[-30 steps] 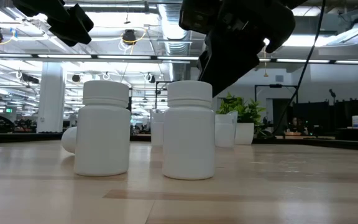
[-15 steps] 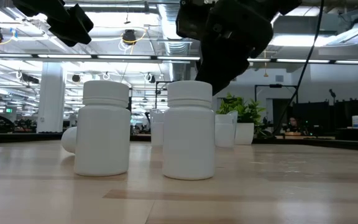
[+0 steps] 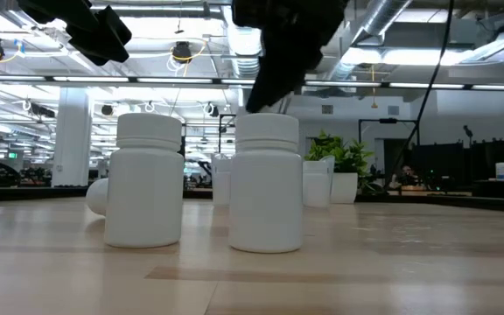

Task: Pick and place pill bottles into a basket
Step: Put the white medicine bottle into the transparent bin

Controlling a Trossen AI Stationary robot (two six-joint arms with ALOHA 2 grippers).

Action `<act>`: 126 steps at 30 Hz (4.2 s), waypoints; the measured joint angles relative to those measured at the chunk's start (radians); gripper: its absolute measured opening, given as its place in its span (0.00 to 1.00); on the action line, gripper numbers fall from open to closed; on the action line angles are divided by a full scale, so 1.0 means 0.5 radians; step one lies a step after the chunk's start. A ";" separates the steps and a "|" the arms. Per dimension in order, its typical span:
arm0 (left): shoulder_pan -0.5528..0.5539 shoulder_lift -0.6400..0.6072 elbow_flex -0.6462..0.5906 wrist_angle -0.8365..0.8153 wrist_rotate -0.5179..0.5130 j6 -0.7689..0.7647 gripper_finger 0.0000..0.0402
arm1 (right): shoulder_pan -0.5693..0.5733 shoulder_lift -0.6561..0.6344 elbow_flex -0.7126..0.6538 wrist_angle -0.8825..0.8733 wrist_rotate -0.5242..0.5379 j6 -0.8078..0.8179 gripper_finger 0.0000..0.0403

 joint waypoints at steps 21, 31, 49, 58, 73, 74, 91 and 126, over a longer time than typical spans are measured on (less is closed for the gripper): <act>0.000 0.000 0.000 0.001 -0.050 0.014 0.55 | -0.528 0.012 0.605 -0.594 -0.134 -0.620 0.38; 0.000 -0.001 0.000 0.001 -0.080 0.013 0.55 | -0.701 0.151 0.612 -0.566 -0.221 -0.730 0.37; 0.000 -0.001 0.001 -0.007 -0.083 -0.001 0.55 | -0.751 0.307 0.604 -0.537 -0.300 -0.776 0.39; 0.000 -0.001 0.001 -0.007 -0.084 -0.002 0.55 | -0.765 0.319 0.605 -0.472 -0.293 -0.792 0.42; 0.000 -0.001 0.001 0.003 -0.084 -0.010 0.55 | -0.787 0.399 0.604 -0.472 -0.294 -0.788 0.46; 0.000 -0.001 0.001 0.002 -0.084 -0.010 0.55 | -0.787 0.399 0.604 -0.473 -0.294 -0.788 0.47; 0.001 -0.001 0.001 -0.016 0.003 0.066 0.55 | -0.745 0.399 0.967 -0.978 -0.290 -0.804 0.52; 0.000 0.000 0.002 -0.085 0.161 0.404 0.55 | 0.398 0.390 1.417 -1.380 -0.125 0.396 0.46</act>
